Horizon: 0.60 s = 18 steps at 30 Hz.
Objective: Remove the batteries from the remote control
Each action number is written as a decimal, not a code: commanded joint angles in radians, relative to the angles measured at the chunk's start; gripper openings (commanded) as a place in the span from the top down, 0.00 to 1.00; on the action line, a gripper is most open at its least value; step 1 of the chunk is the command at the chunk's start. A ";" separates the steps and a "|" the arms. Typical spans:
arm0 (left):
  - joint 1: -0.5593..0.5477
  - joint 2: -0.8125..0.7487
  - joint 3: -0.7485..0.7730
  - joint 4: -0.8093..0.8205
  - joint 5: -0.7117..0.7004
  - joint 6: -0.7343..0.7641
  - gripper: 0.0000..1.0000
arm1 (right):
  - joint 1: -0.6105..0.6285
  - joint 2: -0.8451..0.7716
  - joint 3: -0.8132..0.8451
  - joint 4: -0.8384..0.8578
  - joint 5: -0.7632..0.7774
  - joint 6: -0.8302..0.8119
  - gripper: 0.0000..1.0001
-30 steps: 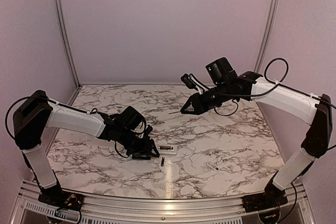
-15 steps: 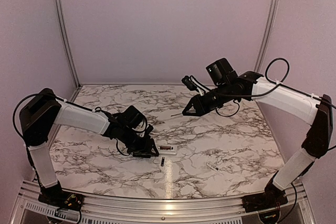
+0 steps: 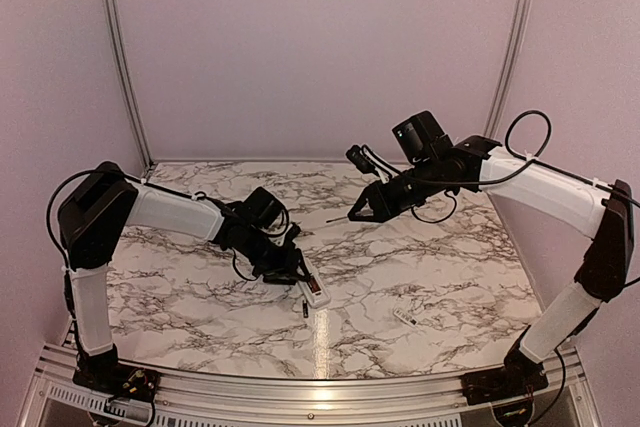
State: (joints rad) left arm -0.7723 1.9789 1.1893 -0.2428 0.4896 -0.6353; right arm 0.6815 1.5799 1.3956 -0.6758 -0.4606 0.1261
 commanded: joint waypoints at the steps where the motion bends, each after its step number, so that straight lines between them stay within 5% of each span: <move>1: 0.006 0.051 0.069 -0.057 0.012 0.045 0.54 | 0.003 -0.006 0.000 -0.021 0.021 -0.014 1.00; 18: 0.007 0.106 0.195 -0.102 0.026 0.063 0.55 | 0.003 -0.001 -0.009 -0.033 0.023 -0.032 1.00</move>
State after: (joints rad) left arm -0.7654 2.0712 1.3617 -0.3023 0.5079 -0.5934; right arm 0.6815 1.5799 1.3952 -0.6937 -0.4496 0.1036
